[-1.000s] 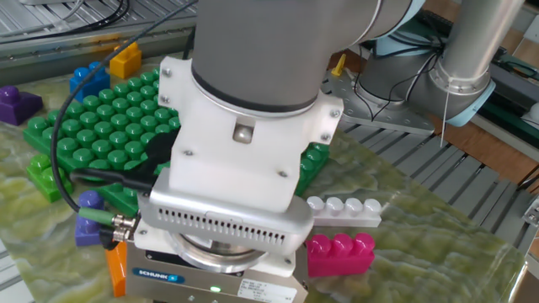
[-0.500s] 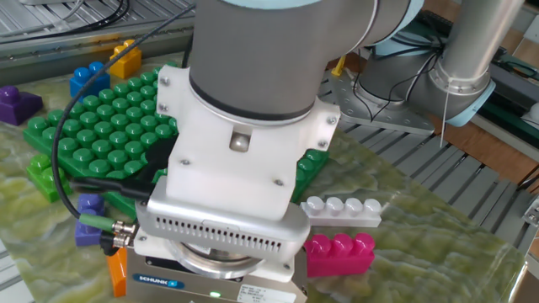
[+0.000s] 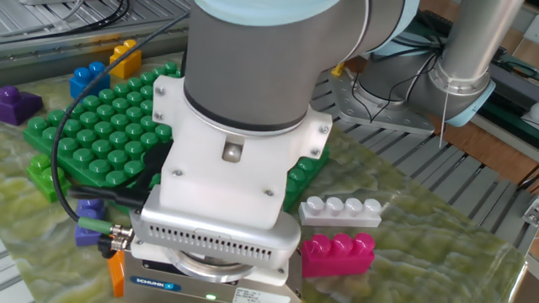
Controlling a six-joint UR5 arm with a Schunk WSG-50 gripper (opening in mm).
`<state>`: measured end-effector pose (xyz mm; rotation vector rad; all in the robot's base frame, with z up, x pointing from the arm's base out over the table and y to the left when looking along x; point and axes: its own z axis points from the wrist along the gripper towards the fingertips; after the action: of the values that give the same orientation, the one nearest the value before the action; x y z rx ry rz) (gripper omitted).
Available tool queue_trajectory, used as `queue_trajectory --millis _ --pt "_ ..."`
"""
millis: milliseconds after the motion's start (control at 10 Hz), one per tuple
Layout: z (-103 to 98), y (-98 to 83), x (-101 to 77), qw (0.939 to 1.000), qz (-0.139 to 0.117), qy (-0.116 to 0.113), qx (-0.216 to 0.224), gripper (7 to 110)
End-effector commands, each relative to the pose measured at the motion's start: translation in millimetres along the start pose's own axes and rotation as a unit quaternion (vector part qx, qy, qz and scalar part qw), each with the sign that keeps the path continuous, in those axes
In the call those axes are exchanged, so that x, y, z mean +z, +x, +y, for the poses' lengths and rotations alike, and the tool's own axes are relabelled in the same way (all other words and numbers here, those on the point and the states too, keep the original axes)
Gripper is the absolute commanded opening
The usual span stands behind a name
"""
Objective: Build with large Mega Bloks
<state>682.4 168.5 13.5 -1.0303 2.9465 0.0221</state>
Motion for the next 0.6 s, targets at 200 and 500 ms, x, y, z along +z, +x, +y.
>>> queue_trajectory --millis 200,500 --pt "-0.9 1.1 4.9 1.0 -0.001 -0.003 0.005 66" --pt "1.5 -2.1 7.5 0.9999 -0.003 -0.005 0.01 66"
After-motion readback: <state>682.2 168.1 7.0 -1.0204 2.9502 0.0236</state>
